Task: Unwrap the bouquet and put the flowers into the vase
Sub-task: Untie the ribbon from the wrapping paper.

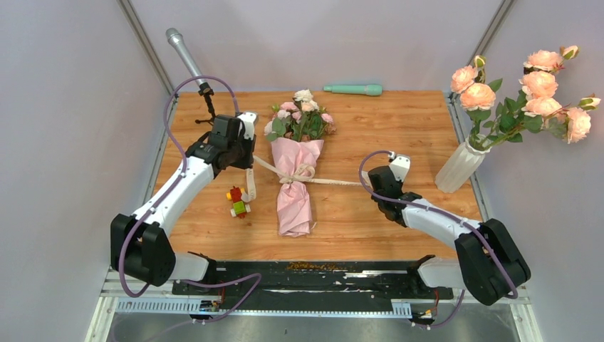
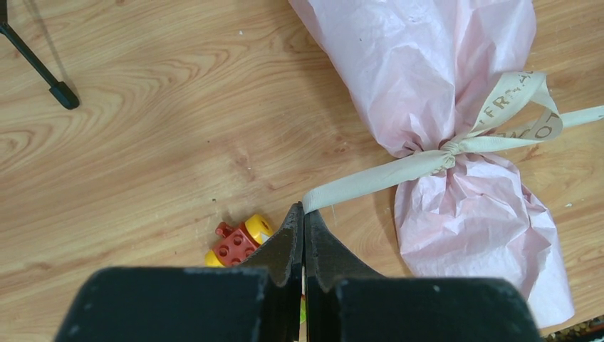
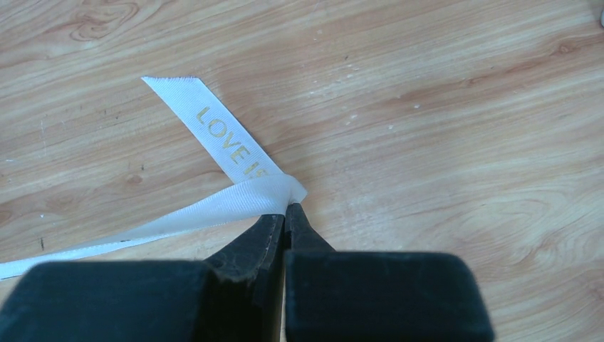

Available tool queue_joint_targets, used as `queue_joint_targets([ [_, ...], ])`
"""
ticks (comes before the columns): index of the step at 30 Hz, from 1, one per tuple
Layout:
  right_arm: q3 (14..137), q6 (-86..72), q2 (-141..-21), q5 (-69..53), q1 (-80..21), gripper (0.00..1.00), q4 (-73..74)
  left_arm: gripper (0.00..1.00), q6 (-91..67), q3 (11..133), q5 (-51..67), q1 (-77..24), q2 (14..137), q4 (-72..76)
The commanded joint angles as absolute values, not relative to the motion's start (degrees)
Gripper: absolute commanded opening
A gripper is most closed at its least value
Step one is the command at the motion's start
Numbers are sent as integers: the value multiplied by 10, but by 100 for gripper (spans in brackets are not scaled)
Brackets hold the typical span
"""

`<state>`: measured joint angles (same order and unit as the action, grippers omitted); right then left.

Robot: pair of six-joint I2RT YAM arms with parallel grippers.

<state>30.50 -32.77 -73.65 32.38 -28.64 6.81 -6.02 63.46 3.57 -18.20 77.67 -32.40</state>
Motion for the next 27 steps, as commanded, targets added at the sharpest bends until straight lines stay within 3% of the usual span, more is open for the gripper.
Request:
queue_joint_targets([
  [1, 295, -334, -709, 322, -271, 0, 73, 0, -54, 633, 31, -174, 747, -311],
  [27, 272, -325, -657, 299, -193, 0, 83, 0, -38, 634, -47, -165, 737, -327],
])
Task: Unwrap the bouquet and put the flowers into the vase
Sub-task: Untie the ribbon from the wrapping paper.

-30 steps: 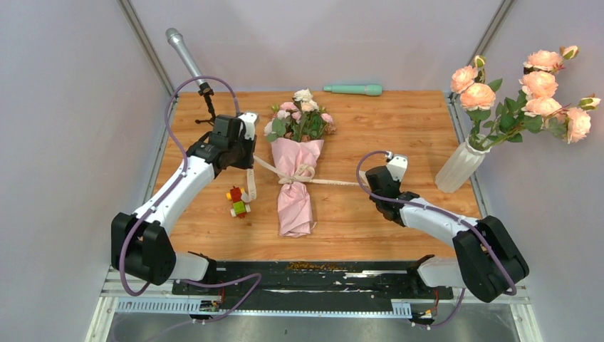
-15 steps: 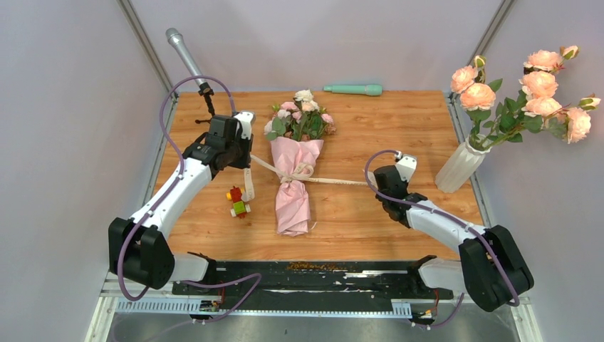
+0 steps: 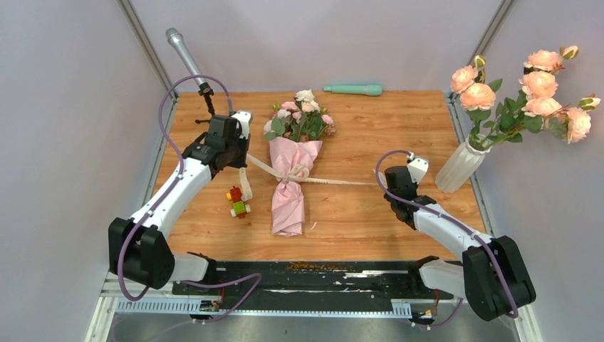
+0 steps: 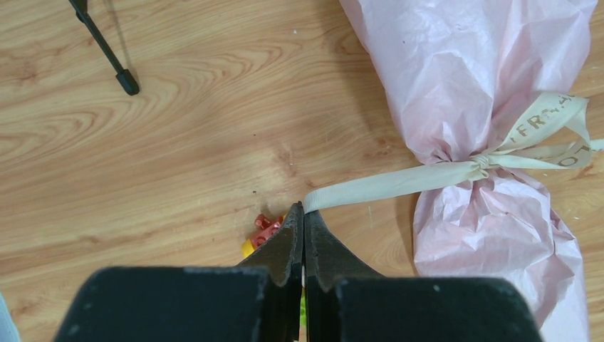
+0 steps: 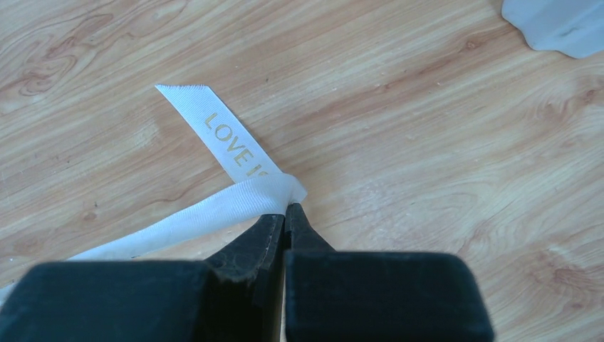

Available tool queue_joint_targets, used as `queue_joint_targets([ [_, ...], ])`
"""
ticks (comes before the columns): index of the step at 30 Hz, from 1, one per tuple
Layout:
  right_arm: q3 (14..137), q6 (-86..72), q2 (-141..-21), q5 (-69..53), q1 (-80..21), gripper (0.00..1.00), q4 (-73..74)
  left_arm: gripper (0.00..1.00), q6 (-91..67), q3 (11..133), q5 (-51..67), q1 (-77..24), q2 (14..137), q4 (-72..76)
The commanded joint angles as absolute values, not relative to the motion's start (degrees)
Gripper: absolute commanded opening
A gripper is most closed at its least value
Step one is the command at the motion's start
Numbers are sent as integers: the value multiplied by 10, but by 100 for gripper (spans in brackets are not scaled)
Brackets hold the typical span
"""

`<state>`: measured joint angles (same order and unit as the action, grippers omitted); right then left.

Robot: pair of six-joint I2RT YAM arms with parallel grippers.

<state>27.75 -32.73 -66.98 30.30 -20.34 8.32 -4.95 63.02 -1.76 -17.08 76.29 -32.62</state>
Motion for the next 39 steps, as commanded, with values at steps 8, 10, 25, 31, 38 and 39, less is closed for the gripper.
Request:
queue_joint_targets([
  [8, 272, -325, -660, 297, -188, 0, 82, 0, -42, 629, -69, -165, 723, -320],
  [10, 272, -325, -660, 297, -187, 0, 82, 0, -42, 627, -74, -164, 717, -317],
  [25, 269, -328, -657, 292, -180, 0, 82, 0, -39, 623, -126, -140, 691, -316],
  [31, 270, -329, -658, 292, -179, 0, 82, 0, -42, 621, -123, -108, 675, -310],
  [38, 268, -329, -656, 291, -178, 0, 82, 0, -46, 619, -120, -78, 665, -307],
  [39, 268, -329, -656, 291, -177, 0, 82, 0, -46, 619, -120, -74, 663, -306],
])
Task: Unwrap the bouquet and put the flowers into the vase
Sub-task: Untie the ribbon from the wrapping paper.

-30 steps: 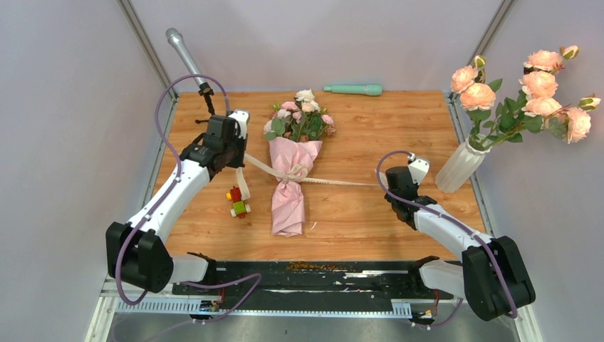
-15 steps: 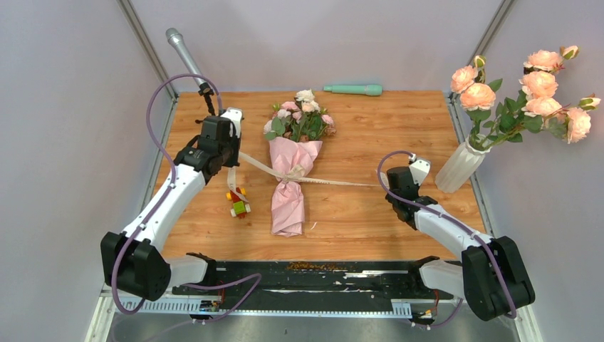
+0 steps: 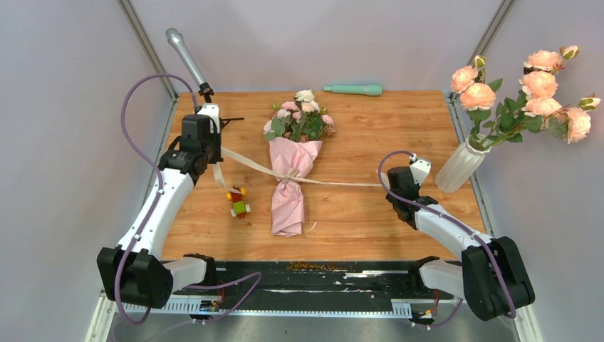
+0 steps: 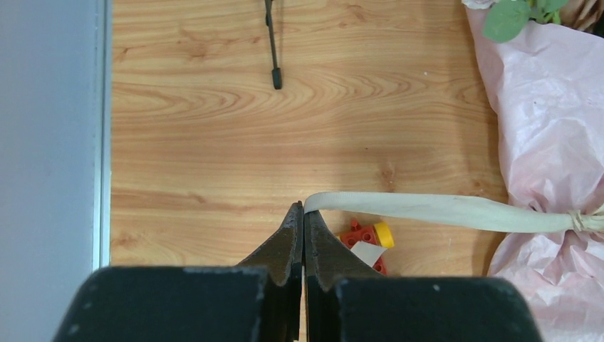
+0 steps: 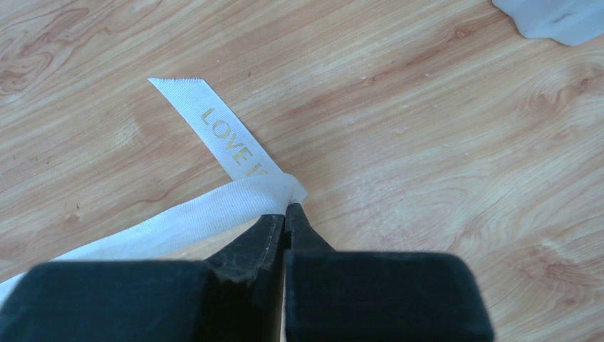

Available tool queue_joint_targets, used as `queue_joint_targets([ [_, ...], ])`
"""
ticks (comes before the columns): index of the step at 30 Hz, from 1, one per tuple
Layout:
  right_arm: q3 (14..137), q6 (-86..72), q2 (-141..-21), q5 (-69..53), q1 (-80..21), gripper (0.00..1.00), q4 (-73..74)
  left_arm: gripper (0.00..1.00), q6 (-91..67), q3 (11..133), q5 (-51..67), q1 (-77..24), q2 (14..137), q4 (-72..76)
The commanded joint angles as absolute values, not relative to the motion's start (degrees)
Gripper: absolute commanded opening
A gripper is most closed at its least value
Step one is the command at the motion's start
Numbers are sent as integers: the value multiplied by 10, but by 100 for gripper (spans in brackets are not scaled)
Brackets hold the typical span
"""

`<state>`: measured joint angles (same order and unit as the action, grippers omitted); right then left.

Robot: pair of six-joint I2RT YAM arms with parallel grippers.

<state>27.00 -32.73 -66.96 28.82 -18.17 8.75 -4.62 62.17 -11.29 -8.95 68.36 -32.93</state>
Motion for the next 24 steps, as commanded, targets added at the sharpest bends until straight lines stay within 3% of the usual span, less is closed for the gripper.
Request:
queue_joint_targets([
  [1, 268, -330, -656, 290, -177, 0, 82, 0, -46, 619, -121, -71, 662, -306],
  [24, 267, -316, -607, 289, -149, 0, 108, 0, -43, 608, -199, 19, 588, -280],
])
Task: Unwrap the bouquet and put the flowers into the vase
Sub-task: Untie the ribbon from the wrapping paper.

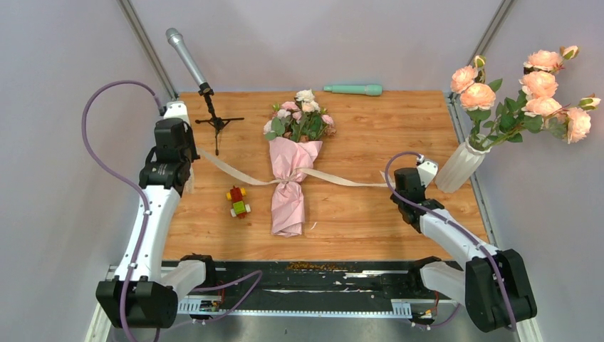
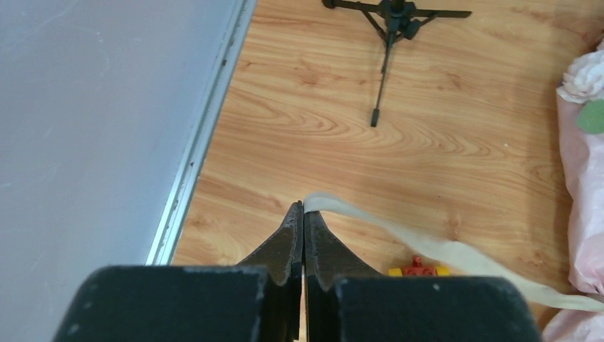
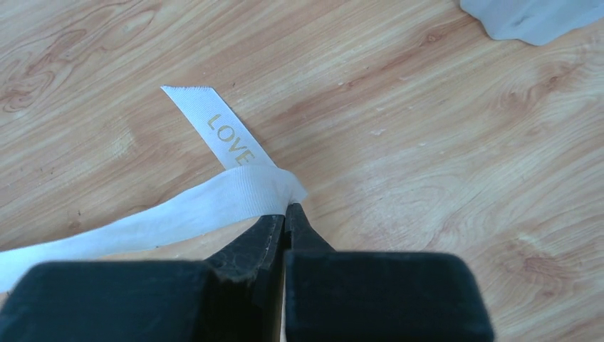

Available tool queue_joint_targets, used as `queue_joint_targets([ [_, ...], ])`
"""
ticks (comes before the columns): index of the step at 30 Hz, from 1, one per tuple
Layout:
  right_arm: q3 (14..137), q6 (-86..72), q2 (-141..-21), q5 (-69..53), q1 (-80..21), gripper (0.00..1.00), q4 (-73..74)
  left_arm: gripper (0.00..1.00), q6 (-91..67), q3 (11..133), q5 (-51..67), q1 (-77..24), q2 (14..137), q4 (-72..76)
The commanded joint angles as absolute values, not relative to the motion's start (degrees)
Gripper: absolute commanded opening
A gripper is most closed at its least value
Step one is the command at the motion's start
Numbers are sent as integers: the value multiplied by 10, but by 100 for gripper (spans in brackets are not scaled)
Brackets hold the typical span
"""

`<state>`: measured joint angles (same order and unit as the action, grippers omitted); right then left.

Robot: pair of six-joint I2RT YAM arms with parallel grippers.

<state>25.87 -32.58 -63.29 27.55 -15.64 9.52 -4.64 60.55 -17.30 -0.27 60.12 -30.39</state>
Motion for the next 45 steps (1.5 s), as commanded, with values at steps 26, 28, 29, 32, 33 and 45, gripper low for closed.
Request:
queue_joint_targets([
  [26, 324, -241, -425, 375, -145, 75, 254, 91, -36, 593, -180, -5, 570, -280],
  [28, 336, -206, -434, 327, -144, 81, 243, 94, -37, 592, -163, -34, 576, -278],
  [29, 343, -194, -441, 302, -145, 82, 239, 95, -38, 592, -146, -46, 581, -276],
  [32, 358, -154, -461, 186, -145, 82, 220, 96, -41, 591, -96, -103, 595, -272],
  [33, 360, -139, -467, 128, -146, 81, 205, 96, -43, 591, -60, -113, 603, -266],
  [45, 395, -205, -605, -73, -327, 72, 49, 94, -259, 463, 202, -171, 619, -124],
])
